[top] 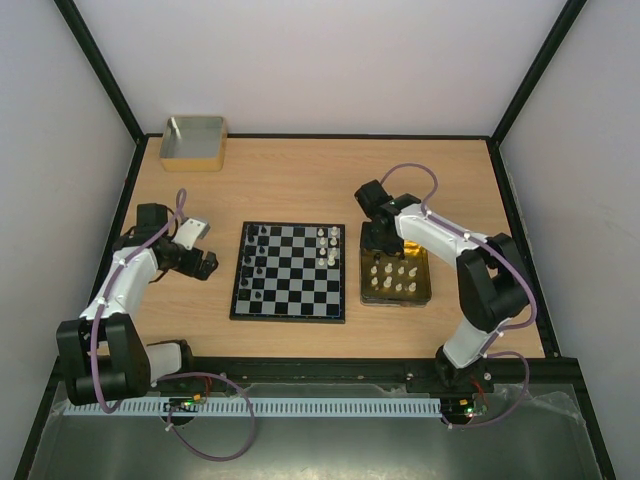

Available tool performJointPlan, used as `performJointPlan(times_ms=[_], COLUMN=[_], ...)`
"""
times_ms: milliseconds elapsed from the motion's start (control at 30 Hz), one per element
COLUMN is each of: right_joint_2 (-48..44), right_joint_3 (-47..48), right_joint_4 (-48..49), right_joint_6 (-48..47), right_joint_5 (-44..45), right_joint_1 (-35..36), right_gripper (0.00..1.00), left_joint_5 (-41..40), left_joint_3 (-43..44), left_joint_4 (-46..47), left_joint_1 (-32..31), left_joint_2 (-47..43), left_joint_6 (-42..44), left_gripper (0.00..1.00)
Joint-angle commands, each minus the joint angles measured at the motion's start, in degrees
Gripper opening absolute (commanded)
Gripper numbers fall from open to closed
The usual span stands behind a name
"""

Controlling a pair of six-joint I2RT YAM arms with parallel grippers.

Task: Set up the chess pieces on the board
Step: Pick up the chess piece from the storage box.

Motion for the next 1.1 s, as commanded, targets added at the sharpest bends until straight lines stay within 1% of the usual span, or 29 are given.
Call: performJointPlan(times_ms=[0,200,333,1067], right_joint_2=[1.12,1.58,2.01,5.13], right_joint_3=[0.58,-0.56,-1.64,-2.73], right_joint_4=[-0.41,0.50,1.67,3.60], right_joint_6=[-1.51,-1.74,-1.82,-0.69], right_joint_5=[-0.47,-0.89,-1.49,-1.80], right_joint_1=[-0.45,-1.16,-1.67,-2.15], right_gripper=[0.30,0.29,0.26,0.24], left_joint_5=[-0.22,-0.53,-0.45,-0.09], left_joint_3=[-0.67,-0.75,-0.73,-0.38], left_joint_4=[0.09,-0.02,-0.10,-0.29], left_joint_1=[-0.34,-0.30,-0.34,-0.53], left_joint_2=[-1.15,-1.42,-1.42,-1.16], left_joint_6=[-0.27,-0.28,-0.28,-0.19], left_gripper=[1.00,1.00,0.99,0.99])
